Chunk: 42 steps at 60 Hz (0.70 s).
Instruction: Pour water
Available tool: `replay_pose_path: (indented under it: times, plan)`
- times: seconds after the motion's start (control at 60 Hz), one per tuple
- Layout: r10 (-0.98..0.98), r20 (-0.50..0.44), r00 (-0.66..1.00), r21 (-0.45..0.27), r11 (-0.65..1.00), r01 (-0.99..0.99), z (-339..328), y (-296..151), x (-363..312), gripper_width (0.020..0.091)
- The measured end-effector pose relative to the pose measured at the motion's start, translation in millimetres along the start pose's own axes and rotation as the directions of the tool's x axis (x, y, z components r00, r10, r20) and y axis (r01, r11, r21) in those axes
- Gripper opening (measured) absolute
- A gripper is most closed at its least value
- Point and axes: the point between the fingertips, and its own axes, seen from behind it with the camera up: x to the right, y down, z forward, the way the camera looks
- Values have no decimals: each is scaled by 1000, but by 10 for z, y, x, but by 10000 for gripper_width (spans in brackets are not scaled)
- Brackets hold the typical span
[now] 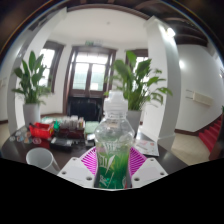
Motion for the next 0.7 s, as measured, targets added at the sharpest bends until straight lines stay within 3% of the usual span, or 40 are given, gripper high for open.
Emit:
replay_pose_path:
  times: [0.117,0.25,0.383,0.467,0.5,0.633,0.7]
  plan:
    - [111,27,993,53,992,-112,-58,-16,61,366]
    - [63,46,997,47,997,-65,-41,-8,15,386]
    - [66,33,997,39,997,-68,-51,8,21,512]
    - [37,39,999,-21,999,-37,-157,142,5,718]
    - [29,44,999,-27,999,-28,-229,149,-13,769]
    - [69,100,993,10,997,-70,-682,36,-179,777]
    - [90,117,989,-4,996,-90,-935,14,-249,776]
